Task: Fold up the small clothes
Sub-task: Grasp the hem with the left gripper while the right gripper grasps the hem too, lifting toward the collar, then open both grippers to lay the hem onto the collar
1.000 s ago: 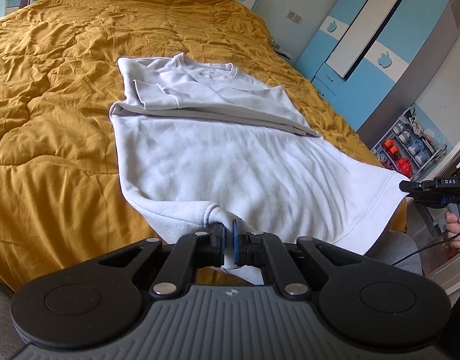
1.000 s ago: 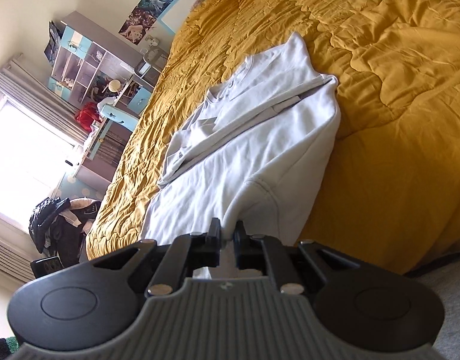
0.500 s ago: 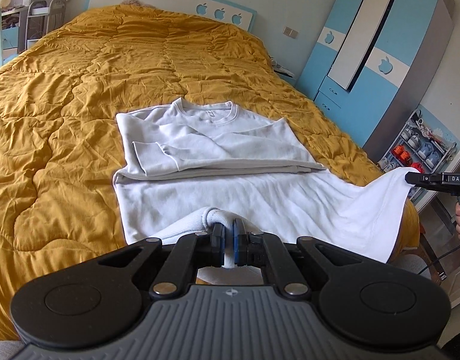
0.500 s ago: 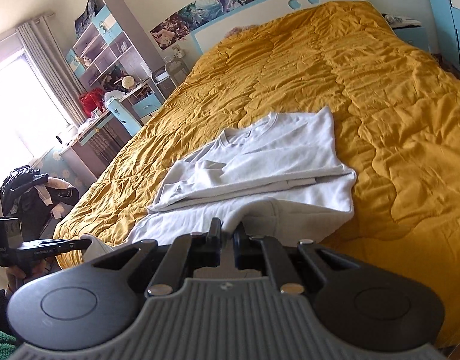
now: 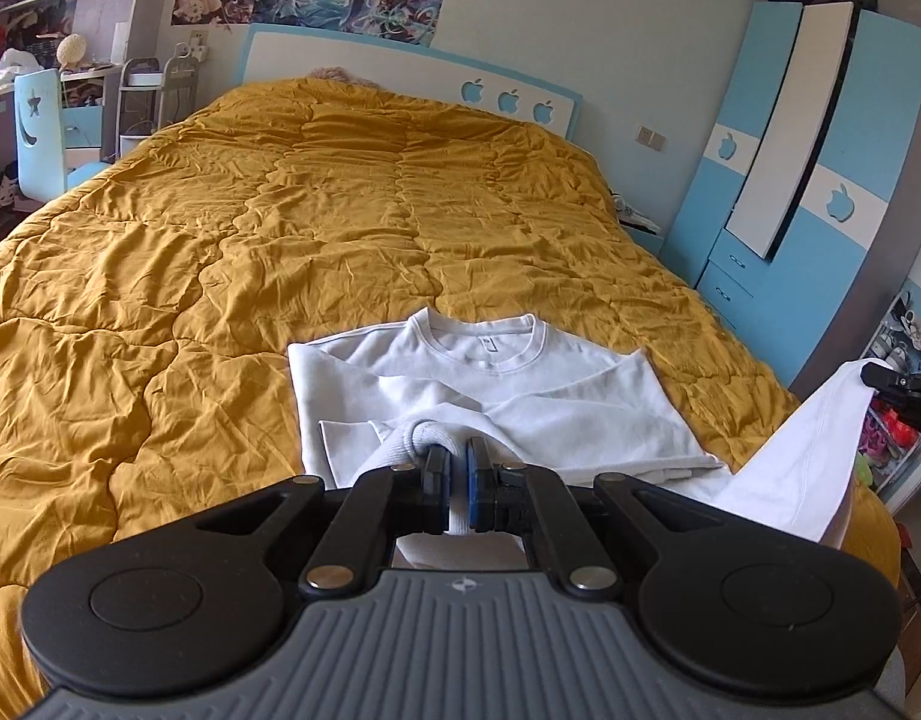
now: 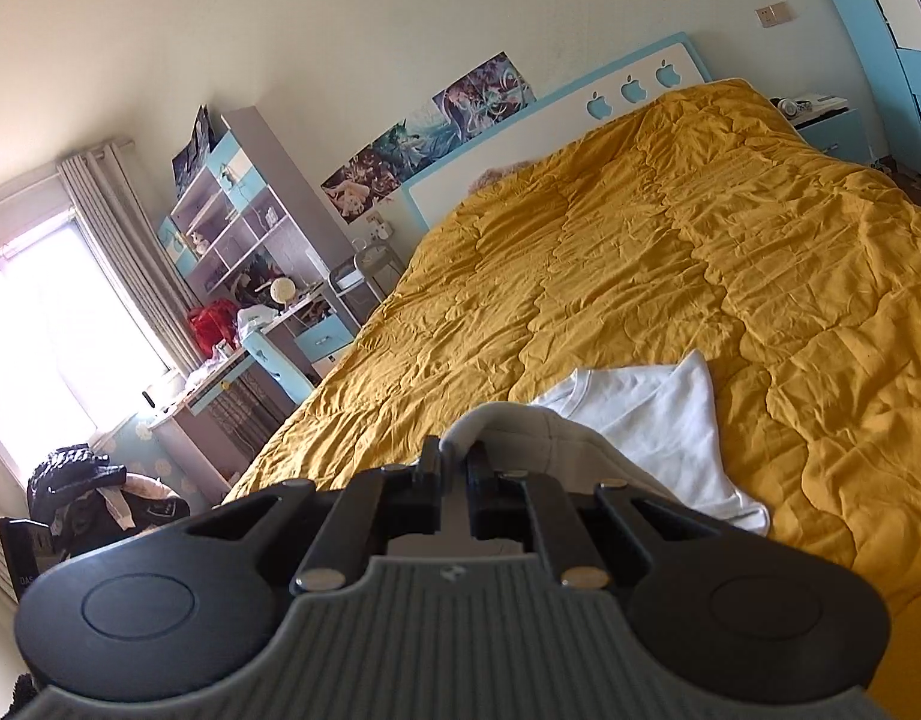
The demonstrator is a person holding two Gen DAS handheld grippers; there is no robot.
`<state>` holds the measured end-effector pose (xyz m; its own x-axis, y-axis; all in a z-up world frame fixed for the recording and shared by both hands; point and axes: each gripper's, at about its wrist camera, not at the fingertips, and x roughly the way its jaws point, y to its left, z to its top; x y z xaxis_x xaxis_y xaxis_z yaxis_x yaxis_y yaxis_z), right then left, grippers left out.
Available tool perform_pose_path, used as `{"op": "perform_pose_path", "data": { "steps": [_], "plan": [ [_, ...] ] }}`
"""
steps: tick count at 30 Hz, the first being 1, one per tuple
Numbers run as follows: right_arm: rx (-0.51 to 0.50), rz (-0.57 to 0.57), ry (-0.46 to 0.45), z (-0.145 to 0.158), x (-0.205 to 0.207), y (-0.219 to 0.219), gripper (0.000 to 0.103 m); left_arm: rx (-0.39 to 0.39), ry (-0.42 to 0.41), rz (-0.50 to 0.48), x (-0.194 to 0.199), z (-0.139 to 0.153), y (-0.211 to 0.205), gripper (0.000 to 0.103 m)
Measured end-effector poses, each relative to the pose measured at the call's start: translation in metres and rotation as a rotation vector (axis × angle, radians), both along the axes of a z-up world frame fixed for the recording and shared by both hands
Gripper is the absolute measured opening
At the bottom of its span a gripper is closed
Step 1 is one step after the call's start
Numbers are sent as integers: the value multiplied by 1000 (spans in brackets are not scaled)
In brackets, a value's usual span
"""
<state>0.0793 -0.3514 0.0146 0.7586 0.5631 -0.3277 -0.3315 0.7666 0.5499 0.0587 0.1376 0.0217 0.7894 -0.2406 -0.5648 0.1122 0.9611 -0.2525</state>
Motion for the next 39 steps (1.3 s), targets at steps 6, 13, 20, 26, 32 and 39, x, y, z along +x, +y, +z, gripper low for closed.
{"op": "perform_pose_path", "data": {
  "steps": [6, 13, 20, 26, 32, 39],
  "plan": [
    [39, -48, 17, 3, 33, -9, 2, 59, -20, 37, 19, 4, 11, 5],
    [65, -79, 47, 3, 84, -12, 2, -63, 7, 69, 66, 11, 35, 5],
    [67, -105, 61, -11, 146, 0, 2, -153, -56, 155, 110, 5, 47, 5],
    [46, -113, 91, -33, 203, 11, 2, -175, -10, 211, 158, -25, 58, 5],
    [16, -143, 173, -62, 259, 24, 2, -194, 82, 203, 210, -54, 68, 5],
    [-129, -171, 188, -78, 326, 43, 3, -212, 140, 160, 269, -76, 78, 5]
  ]
}}
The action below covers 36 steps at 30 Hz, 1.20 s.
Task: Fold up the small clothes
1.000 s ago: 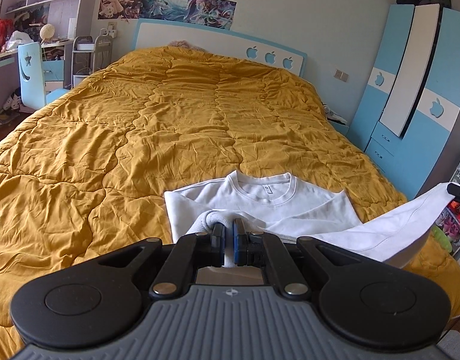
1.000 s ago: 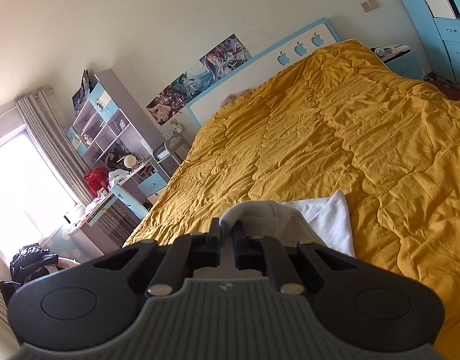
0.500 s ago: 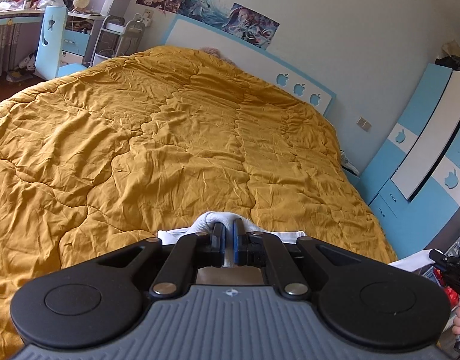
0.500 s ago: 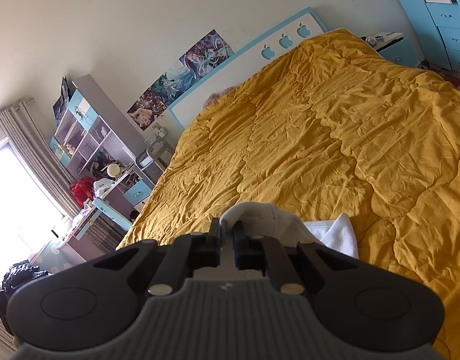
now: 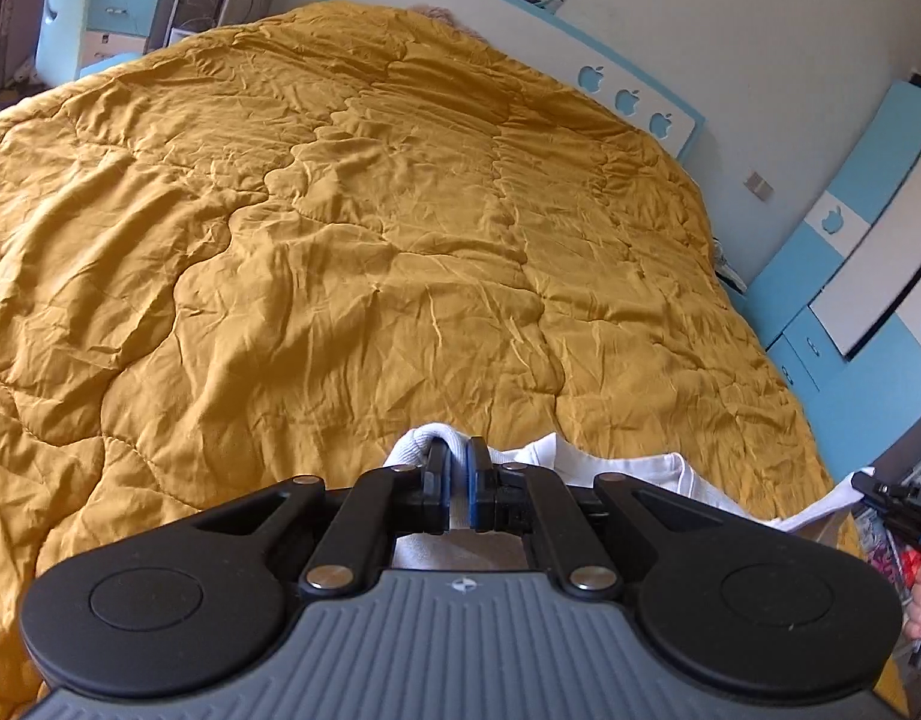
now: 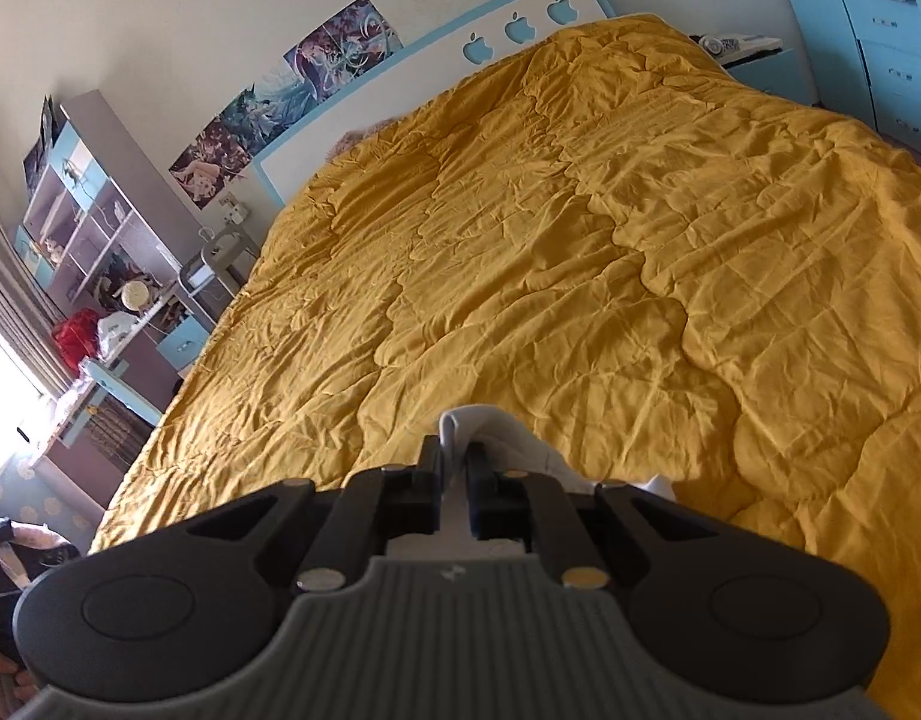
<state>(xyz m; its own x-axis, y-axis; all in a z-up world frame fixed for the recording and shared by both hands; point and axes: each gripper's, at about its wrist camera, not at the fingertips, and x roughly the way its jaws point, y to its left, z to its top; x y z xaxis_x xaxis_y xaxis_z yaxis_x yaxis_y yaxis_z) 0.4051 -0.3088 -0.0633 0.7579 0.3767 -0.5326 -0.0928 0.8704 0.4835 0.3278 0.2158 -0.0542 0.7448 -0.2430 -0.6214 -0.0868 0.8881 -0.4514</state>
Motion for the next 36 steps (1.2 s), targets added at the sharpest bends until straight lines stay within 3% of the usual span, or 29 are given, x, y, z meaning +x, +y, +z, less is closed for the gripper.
{"op": "perform_pose_path", "data": {
  "steps": [1, 2, 3, 4, 5, 6, 9, 13, 18, 20, 22, 25, 27, 31, 34, 36],
  "plan": [
    [-31, -23, -1, -2, 10, 3, 5, -29, -2, 31, 6, -4, 5, 10],
    [-68, -70, -8, -3, 17, 4, 16, -44, -6, 96, 13, -10, 11, 15],
    [-115, -155, -2, -4, 23, 5, 60, -36, 4, 163, 16, -14, 15, 17],
    [-143, -256, 21, -7, 26, 2, 83, 9, 21, 250, 17, -16, 17, 29],
    [-124, -309, 29, -10, 26, -3, 77, 88, 35, 337, 16, -18, 18, 41],
    [-53, -311, 29, -16, 23, -12, 74, 154, 35, 370, 12, -19, 18, 46],
    [55, -274, 36, -30, 0, -26, 76, 292, -11, 300, -11, -22, 17, 53],
    [126, -191, 64, -50, -52, -43, 76, 273, -10, 147, -59, -25, 17, 54],
    [284, -119, 106, -71, -129, -65, 77, 95, -47, -33, -140, -25, 4, 54],
    [322, -123, 91, -73, -161, -71, 77, 39, -72, -8, -176, -30, -6, 54],
    [369, -138, 79, -76, -185, -77, 78, -34, -45, 4, -202, -39, -13, 54],
    [456, -156, 126, -88, -212, -81, 79, -145, -22, 6, -228, -50, -20, 54],
    [536, -146, 166, -98, -226, -77, 79, -246, -25, 24, -237, -60, -20, 54],
    [679, -137, 211, -129, -244, -61, 75, -544, 36, 112, -240, -104, -13, 55],
    [712, -191, 222, -146, -250, -50, 73, -600, 24, 209, -230, -121, -11, 55],
    [813, -223, 216, -157, -248, -45, 74, -663, 0, 267, -220, -128, -9, 56]
  ]
}}
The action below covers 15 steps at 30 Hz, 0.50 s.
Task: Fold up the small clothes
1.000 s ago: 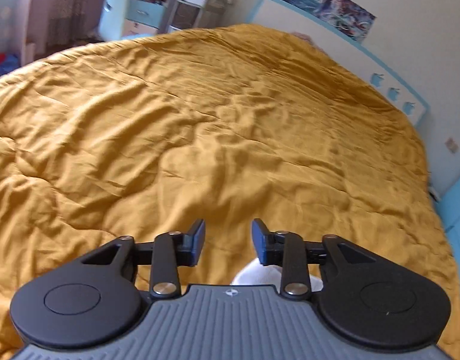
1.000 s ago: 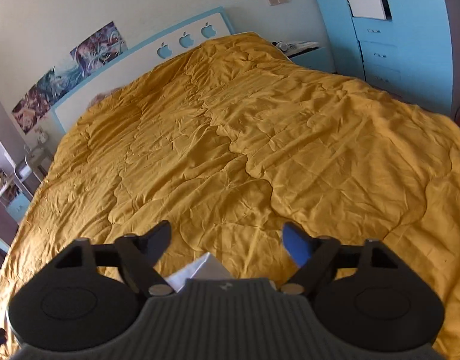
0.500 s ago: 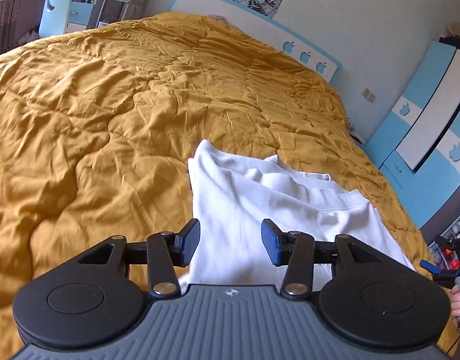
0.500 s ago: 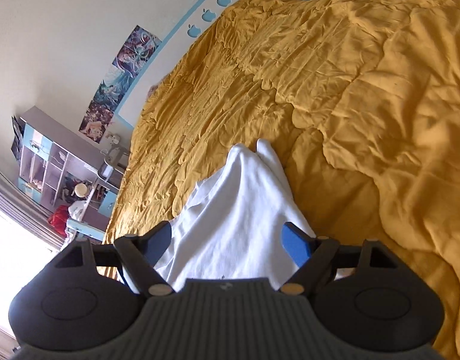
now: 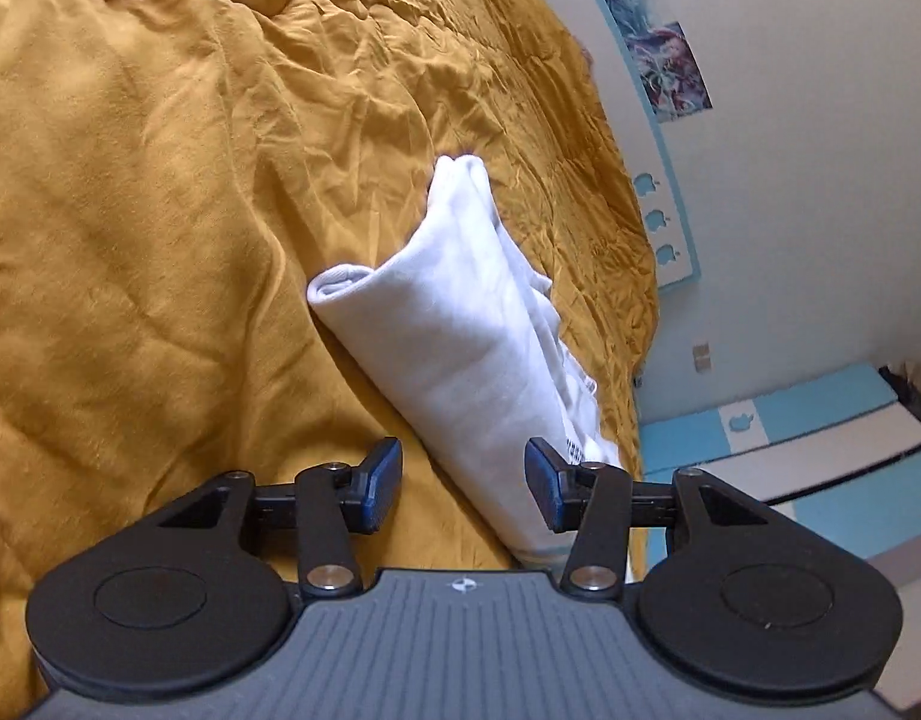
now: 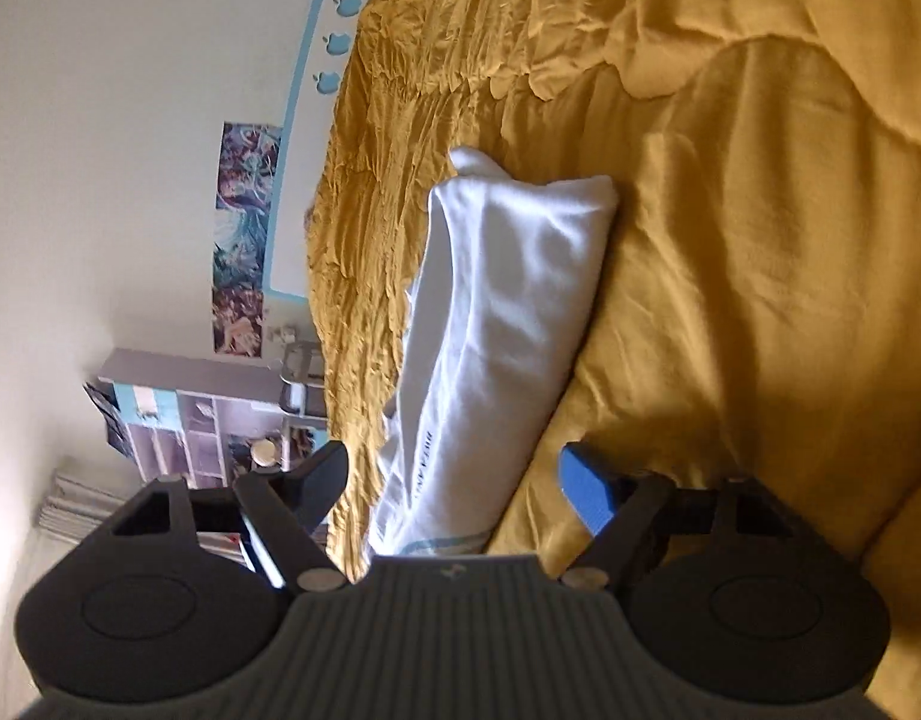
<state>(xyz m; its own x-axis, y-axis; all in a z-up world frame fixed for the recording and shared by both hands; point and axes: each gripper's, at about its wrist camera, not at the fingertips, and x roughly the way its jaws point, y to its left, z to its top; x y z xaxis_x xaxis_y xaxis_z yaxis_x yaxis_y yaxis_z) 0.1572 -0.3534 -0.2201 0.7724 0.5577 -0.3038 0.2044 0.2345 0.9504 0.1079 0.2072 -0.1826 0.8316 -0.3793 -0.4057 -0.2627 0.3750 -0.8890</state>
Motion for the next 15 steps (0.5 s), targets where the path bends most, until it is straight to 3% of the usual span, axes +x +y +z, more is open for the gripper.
{"op": "perform_pose_path", "data": {
  "steps": [3, 10, 11, 12, 13, 15],
  "plan": [
    [66, -17, 45, -14, 12, 8, 73, -43, 24, 25, 22, -12, 1, 59],
    [57, -60, 54, -29, 45, 29, 71, -12, 63, 80, 64, -16, -5, 57],
    [53, -84, 50, -30, 47, 33, 68, -4, 70, 82, 67, -17, -6, 53],
    [42, -106, 55, -31, 47, 36, 56, 11, 78, 80, 70, -16, -8, 46],
    [27, -125, 70, -32, 47, 38, 34, 27, 89, 78, 71, -14, -9, 36],
    [6, -160, 104, -39, 40, 37, 15, 39, 77, 69, 65, -11, -9, 27]
  ]
}}
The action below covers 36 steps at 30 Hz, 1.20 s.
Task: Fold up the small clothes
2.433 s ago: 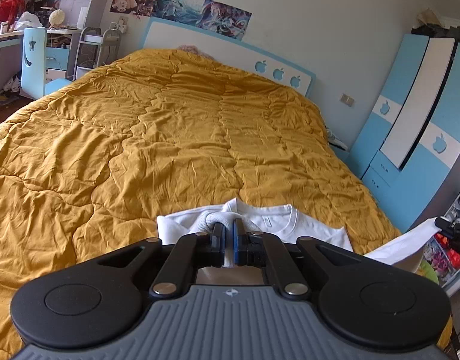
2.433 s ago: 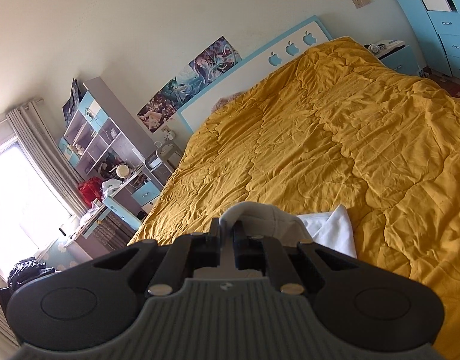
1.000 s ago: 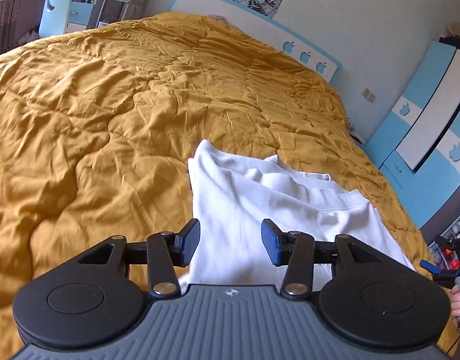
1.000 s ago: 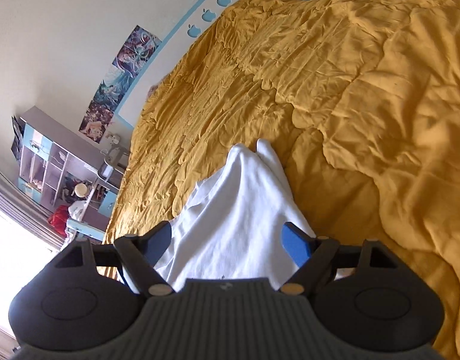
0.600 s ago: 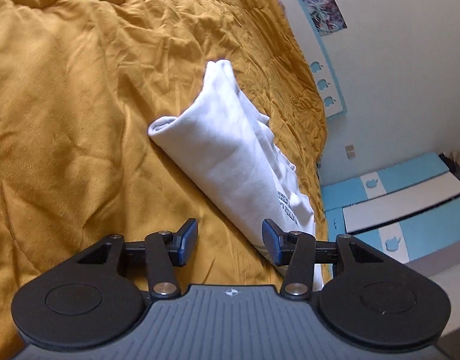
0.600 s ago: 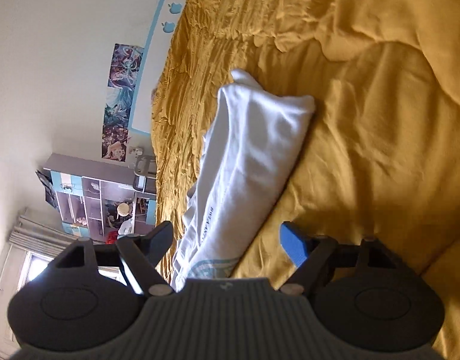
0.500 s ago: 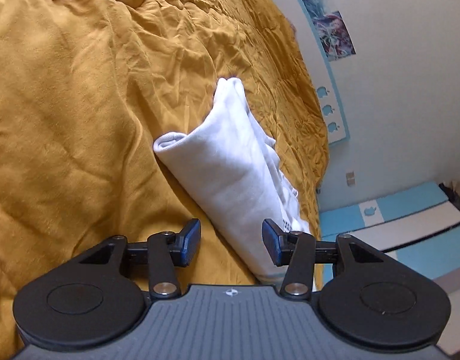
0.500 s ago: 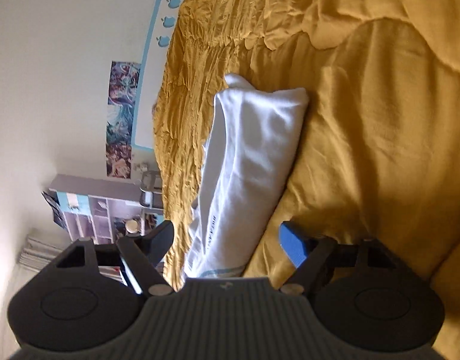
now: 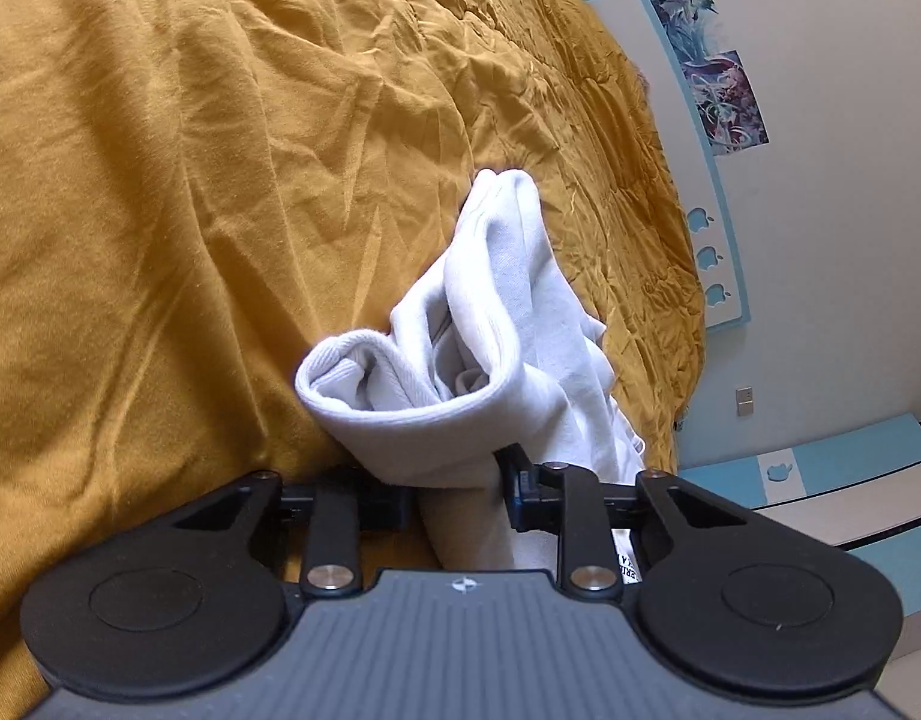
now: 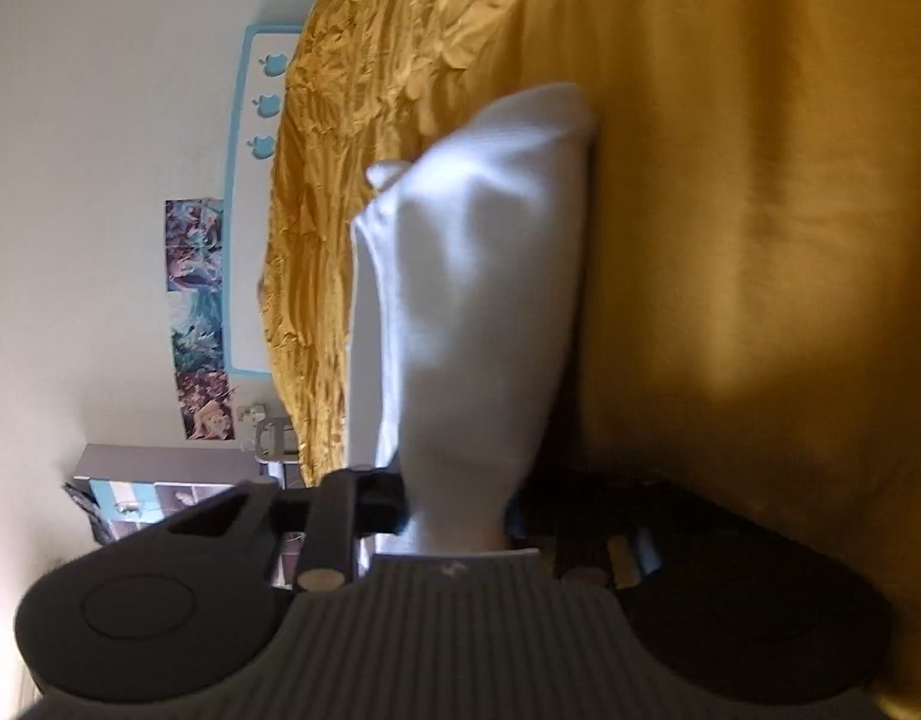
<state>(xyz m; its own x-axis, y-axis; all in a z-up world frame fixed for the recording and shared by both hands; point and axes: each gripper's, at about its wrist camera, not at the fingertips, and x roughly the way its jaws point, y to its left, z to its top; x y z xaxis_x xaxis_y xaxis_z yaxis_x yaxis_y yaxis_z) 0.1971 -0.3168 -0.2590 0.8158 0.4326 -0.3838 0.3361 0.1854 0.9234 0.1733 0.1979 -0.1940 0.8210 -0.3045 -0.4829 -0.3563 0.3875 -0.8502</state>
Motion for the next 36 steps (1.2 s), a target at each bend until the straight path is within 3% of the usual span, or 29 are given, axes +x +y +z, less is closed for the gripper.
{"op": "perform_pose_path", "data": {
  "steps": [1, 6, 10, 14, 16, 25, 32, 36],
  "plan": [
    [-1, -7, -17, 0, -3, -1, 13, 6, -7, -5, -3, 2, 1, 20],
    [18, -17, -57, 11, -15, -2, 11, 9, -57, -28, -25, 15, 14, 8],
    [32, 9, -112, 21, -27, 0, 11, 63, -88, -38, -41, 31, 22, 7],
    [82, 16, -116, 27, -40, 3, 10, 64, -109, -48, -51, 44, 29, 6],
    [96, 22, -116, 32, -47, 1, 10, 101, -124, -67, -58, 54, 26, 6],
    [52, 121, -111, 69, -82, -14, 11, 193, -139, -136, -113, 89, 19, 6],
    [20, 202, -106, 94, -129, -23, 11, 189, -108, -151, -164, 98, 22, 6],
    [27, 218, -71, 92, -159, -31, 11, 164, -60, -181, -192, 89, 26, 6]
  ]
}}
